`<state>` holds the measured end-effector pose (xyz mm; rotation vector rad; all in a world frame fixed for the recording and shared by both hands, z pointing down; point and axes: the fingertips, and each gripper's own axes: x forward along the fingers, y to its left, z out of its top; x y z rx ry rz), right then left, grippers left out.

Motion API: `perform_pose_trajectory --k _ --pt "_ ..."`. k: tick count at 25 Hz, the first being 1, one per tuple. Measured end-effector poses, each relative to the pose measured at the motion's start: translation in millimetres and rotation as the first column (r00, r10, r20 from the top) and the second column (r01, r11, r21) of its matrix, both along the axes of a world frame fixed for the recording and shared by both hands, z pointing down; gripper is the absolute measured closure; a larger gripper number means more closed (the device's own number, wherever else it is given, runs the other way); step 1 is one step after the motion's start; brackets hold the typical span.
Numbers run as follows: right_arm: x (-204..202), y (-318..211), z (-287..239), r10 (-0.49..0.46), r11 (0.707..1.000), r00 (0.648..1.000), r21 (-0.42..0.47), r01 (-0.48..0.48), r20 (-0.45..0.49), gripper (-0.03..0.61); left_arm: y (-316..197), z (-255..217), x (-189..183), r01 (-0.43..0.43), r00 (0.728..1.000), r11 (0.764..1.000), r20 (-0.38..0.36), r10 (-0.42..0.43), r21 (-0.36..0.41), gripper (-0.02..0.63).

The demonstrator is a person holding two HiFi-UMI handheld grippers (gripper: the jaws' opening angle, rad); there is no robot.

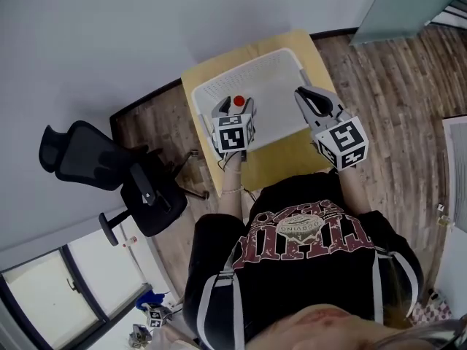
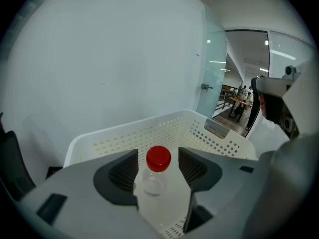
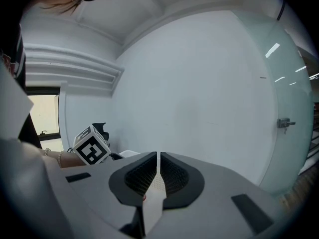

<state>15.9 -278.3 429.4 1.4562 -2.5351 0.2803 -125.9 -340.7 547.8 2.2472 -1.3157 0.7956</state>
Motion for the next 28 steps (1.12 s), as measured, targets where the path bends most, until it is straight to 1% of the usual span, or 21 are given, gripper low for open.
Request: perform_pose_trajectory --k 6,8,10,19,24,28 --pt "26.3 3.0 3.3 0.064 0.998 0.998 -0.011 -0.064 -0.003 0.560 -2.5 11.4 6.1 -0.017 0.999 1.000 0.027 0.018 -0.011 0.328" --pt "34.7 4.6 4.1 0.082 0.997 0.997 -0.014 -0.082 0.000 0.560 -3.9 12.9 5.3 -0.008 1.000 1.000 0.026 0.008 -0.005 0.338" --pt "42.9 7.5 4.6 0.096 0.995 0.995 -0.017 -0.096 0.001 0.560 -4.7 10.6 3.3 0.010 0.999 1.000 0.031 -0.010 0.017 0.408" --pt "71.2 16.1 2.7 0.152 0.988 0.988 -0.015 -0.152 0.008 0.560 -3.6 7.8 0.3 -0.004 0.999 1.000 0.041 0.003 0.020 0.416" --pt "97.2 25.2 -2.7 0.195 0.981 0.981 0.003 -0.195 0.008 0.560 2.5 -10.7 -0.9 -0.001 0.999 0.999 0.041 -0.002 0.054 0.416" --pt "108.1 33.6 -4.7 0.201 0.980 0.980 0.008 -0.201 0.015 0.560 10.0 -30.7 2.2 0.000 0.999 0.996 0.036 -0.004 0.089 0.416"
